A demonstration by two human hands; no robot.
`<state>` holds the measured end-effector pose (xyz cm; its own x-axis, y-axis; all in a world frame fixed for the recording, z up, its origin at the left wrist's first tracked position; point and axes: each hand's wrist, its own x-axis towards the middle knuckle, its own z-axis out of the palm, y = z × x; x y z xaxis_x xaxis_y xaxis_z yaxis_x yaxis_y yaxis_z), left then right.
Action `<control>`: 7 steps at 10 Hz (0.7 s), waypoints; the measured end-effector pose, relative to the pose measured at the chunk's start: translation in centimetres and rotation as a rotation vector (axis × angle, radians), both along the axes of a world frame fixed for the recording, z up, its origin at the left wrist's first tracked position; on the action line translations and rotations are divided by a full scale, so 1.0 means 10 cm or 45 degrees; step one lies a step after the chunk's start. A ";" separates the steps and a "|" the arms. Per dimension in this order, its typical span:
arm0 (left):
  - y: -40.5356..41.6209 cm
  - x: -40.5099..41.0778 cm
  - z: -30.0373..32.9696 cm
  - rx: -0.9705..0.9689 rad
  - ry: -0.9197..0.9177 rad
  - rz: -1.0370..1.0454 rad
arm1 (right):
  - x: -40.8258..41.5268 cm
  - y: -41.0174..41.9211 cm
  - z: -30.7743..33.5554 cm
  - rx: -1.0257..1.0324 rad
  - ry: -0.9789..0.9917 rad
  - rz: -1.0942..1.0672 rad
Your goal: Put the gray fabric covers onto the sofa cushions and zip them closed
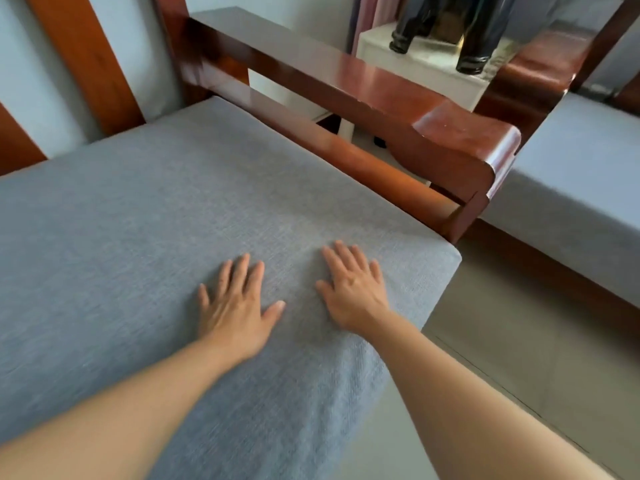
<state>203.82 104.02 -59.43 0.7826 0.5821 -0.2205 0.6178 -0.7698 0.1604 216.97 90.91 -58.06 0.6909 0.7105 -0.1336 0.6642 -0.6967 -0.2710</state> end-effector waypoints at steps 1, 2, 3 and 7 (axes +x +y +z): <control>-0.14 0.12 -0.01 -0.023 0.073 -0.104 | 0.13 -0.23 -0.14 -0.085 0.062 -0.169; -0.49 0.13 0.00 -0.058 0.104 -0.427 | 0.30 -0.65 -0.11 -0.257 0.186 -0.660; -0.80 0.05 0.15 -0.166 0.167 -0.780 | 0.20 -0.92 0.02 -0.432 0.108 -0.890; -0.53 -1.43 0.71 -0.532 0.405 -0.411 | -1.34 -0.94 0.43 -0.470 0.177 -0.247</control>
